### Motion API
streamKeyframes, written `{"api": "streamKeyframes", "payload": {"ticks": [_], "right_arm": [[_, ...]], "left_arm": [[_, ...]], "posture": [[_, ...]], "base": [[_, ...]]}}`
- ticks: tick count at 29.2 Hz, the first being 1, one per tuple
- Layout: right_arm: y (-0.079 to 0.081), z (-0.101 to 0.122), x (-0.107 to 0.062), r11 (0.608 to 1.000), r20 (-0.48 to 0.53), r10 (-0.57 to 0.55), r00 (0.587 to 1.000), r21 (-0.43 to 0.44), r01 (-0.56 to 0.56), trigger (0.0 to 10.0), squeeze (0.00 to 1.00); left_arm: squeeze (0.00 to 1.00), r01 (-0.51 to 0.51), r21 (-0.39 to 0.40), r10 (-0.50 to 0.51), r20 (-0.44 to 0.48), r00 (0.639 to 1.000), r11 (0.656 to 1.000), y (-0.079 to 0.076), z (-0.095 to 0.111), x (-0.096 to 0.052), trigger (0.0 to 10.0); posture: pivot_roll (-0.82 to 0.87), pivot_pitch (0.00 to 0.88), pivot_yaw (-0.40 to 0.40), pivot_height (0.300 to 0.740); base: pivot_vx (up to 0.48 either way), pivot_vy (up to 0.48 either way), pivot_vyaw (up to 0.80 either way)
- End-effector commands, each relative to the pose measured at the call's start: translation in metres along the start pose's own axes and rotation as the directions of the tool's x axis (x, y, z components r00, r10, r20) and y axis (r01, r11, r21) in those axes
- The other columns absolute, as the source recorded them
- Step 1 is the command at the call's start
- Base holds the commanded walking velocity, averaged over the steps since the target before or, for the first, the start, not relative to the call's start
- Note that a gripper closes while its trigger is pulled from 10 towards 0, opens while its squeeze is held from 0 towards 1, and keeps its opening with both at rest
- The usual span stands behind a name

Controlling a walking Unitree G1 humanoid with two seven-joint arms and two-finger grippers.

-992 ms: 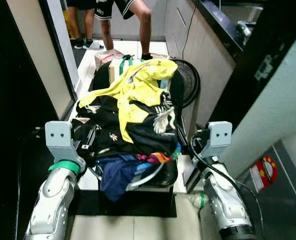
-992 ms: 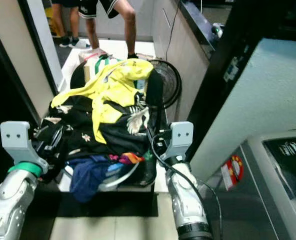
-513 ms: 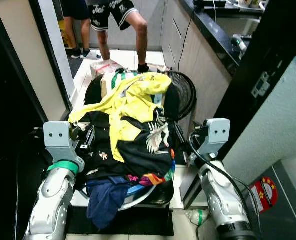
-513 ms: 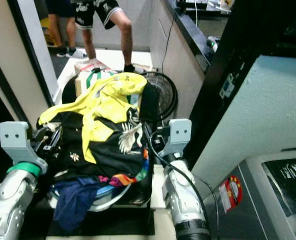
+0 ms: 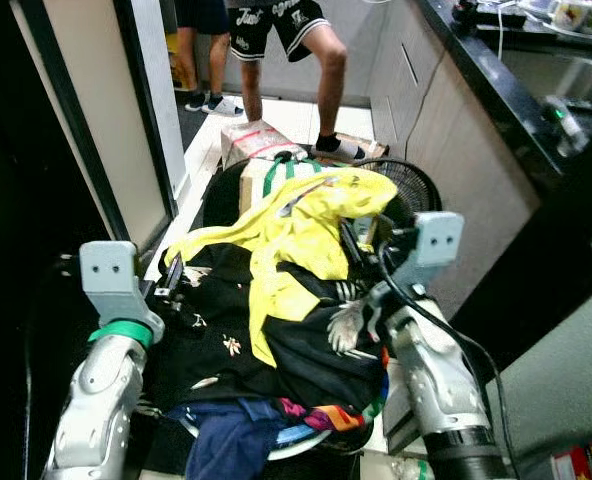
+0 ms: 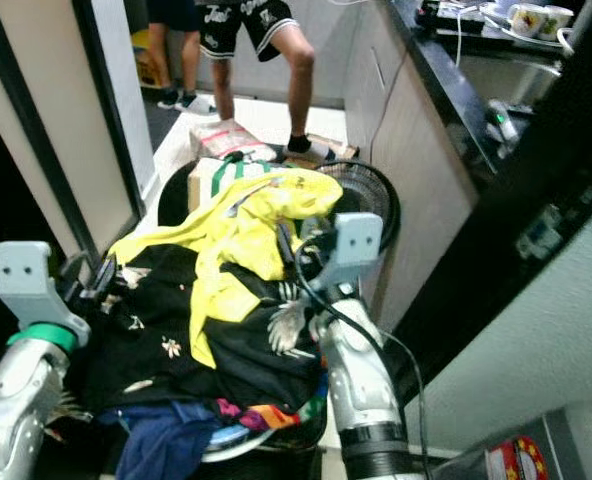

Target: Clothes washing

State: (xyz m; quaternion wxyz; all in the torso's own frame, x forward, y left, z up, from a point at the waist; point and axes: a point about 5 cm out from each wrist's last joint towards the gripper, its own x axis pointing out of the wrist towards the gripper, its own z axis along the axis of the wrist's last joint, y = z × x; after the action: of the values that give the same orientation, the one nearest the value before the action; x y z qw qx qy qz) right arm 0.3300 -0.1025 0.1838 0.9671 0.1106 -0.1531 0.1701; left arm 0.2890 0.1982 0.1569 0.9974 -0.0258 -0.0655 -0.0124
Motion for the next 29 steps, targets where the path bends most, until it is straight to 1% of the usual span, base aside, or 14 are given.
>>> {"api": "streamKeyframes", "payload": {"ticks": [1, 5, 8, 9, 10, 11, 12, 13, 14, 16, 18, 22, 29], "right_arm": [[-0.005, 0.005, 0.000, 1.000, 0.015, -0.010, 1.000, 0.018, 0.010, 10.0, 0.00], [-0.005, 0.007, 0.002, 1.000, 0.015, -0.010, 1.000, 0.021, 0.010, 10.0, 0.00], [-0.008, 0.008, 0.004, 0.999, 0.027, -0.037, 0.999, 0.023, 0.036, 10.0, 0.00], [-0.010, 0.006, 0.010, 0.999, 0.023, -0.041, 0.999, 0.010, 0.041, 10.0, 0.00], [-0.010, 0.006, 0.010, 0.999, 0.023, -0.041, 0.999, 0.010, 0.041, 10.0, 0.00], [-0.011, 0.006, 0.012, 0.999, 0.022, -0.036, 0.999, 0.007, 0.036, 10.0, 0.91], [-0.013, 0.005, 0.015, 0.999, 0.018, -0.046, 0.999, 0.001, 0.046, 10.0, 0.91], [-0.016, 0.004, 0.018, 0.998, 0.015, -0.061, 0.998, 0.007, 0.061, 10.0, 1.00], [-0.016, 0.004, 0.018, 0.998, 0.015, -0.061, 0.998, 0.007, 0.061, 10.0, 1.00], [-0.023, -0.001, 0.025, 0.995, -0.025, -0.099, 0.995, 0.012, 0.099, 10.0, 1.00], [-0.025, -0.004, 0.030, 0.995, -0.049, -0.098, 0.994, 0.018, 0.099, 10.0, 1.00], [-0.019, -0.004, 0.035, 0.998, -0.056, -0.058, 0.997, 0.029, 0.059, 10.0, 1.00], [-0.016, -0.011, 0.040, 0.998, -0.069, -0.049, 0.996, 0.033, 0.051, 10.0, 1.00]], "left_arm": [[0.00, 0.013, -0.015, -0.013, -0.008, 1.000, 1.000, -0.004, -0.002, 0.000, 10.0], [0.00, 0.008, -0.026, -0.008, 0.003, 1.000, 1.000, -0.004, -0.001, 0.001, 10.0], [0.00, 0.008, -0.026, -0.008, 0.005, 1.000, 1.000, -0.004, 0.000, 0.001, 10.0], [0.00, 0.009, -0.029, -0.009, 0.008, 1.000, 1.000, -0.004, 0.000, 0.001, 10.0], [0.00, 0.009, -0.029, -0.009, 0.008, 1.000, 1.000, -0.004, 0.000, 0.001, 10.0], [0.00, 0.011, -0.030, -0.010, 0.009, 1.000, 1.000, -0.004, 0.000, 0.001, 10.0], [0.00, 0.015, -0.030, -0.015, 0.011, 1.000, 0.999, -0.005, 0.001, 0.001, 10.0], [0.00, 0.021, -0.032, -0.021, 0.013, 1.000, 0.999, -0.005, 0.001, 0.001, 10.0], [0.00, 0.021, -0.032, -0.021, 0.013, 1.000, 0.999, -0.005, 0.001, 0.001, 10.0], [0.00, 0.040, -0.036, -0.039, 0.017, 0.999, 0.999, -0.007, 0.002, 0.001, 10.0], [0.00, 0.053, -0.042, -0.053, 0.019, 0.998, 0.998, -0.010, 0.002, 0.000, 10.0], [0.00, 0.071, -0.048, -0.070, 0.022, 0.997, 0.996, -0.012, 0.003, -0.001, 10.0], [0.00, 0.084, -0.055, -0.083, 0.017, 0.996, 0.995, -0.013, 0.002, -0.004, 10.0]], "posture": [[0.13, 0.028, 0.010, 0.740], [0.13, 0.028, 0.009, 0.740], [0.13, 0.025, 0.007, 0.740], [0.13, 0.023, 0.010, 0.740], [0.13, 0.023, 0.010, 0.740], [0.13, 0.023, 0.010, 0.740], [0.13, 0.023, 0.010, 0.740], [0.13, 0.023, 0.010, 0.740], [0.13, 0.023, 0.010, 0.740], [0.13, 0.023, 0.010, 0.740], [0.13, 0.023, 0.010, 0.740], [0.14, 0.027, 0.015, 0.740], [0.14, 0.033, 0.017, 0.740]], "base": [[0.281, 0.000, 0.00], [0.070, 0.000, 0.00], [0.000, 0.000, 0.00], [0.000, 0.000, 0.00], [0.000, 0.000, 0.00], [0.000, 0.000, 0.00], [0.000, 0.000, 0.00], [0.000, 0.000, 0.00], [0.000, 0.000, 0.00], [0.000, 0.000, 0.00], [0.000, 0.000, 0.00], [0.000, 0.000, 0.00], [0.000, 0.000, 0.00]]}}
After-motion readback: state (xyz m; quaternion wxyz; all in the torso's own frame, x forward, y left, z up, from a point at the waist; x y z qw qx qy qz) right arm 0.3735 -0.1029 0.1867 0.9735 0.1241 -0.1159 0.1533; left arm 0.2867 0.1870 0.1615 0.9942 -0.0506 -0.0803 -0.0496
